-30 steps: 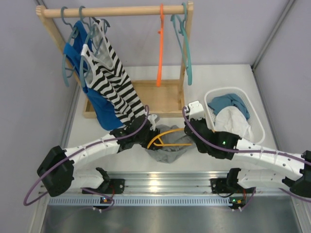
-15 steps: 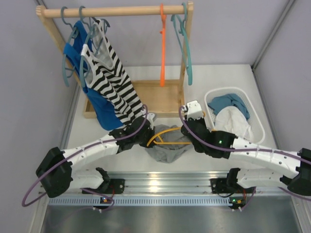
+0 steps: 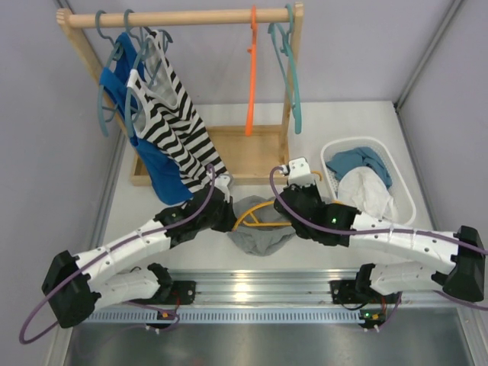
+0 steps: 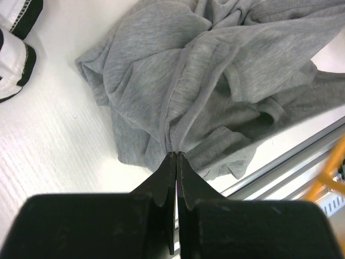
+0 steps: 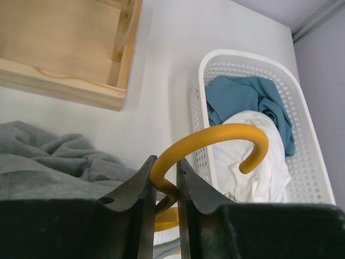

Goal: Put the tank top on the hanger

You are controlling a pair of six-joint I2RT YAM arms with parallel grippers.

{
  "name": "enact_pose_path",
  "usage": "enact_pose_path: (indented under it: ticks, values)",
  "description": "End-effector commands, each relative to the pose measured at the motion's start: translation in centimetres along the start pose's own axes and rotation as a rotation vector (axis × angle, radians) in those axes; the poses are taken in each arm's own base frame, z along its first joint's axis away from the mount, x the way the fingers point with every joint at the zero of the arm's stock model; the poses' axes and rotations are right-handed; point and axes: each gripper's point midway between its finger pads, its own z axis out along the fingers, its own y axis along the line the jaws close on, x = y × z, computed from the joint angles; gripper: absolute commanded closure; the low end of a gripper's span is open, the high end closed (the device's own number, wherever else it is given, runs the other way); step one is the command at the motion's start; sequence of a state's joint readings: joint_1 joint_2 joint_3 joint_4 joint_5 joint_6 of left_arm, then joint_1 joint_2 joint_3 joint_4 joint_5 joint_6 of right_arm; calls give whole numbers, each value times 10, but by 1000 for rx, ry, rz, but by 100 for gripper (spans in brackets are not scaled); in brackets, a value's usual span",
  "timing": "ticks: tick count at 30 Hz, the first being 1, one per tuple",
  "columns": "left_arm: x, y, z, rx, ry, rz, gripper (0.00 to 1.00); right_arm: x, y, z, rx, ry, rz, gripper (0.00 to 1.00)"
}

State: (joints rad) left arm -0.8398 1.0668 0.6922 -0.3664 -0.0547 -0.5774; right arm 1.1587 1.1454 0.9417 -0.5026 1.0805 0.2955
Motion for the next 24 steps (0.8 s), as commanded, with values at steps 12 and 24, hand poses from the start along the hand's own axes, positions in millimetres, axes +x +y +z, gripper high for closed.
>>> enact_pose_path:
  ticks: [12, 24]
  values:
    - [7, 9, -32, -13, -9, -18, 100, -12, -12, 7, 243, -21, -44, 100]
    - [-17, -3, -44, -7, -49, -17, 100, -10, -8, 8, 235, -34, -31, 100]
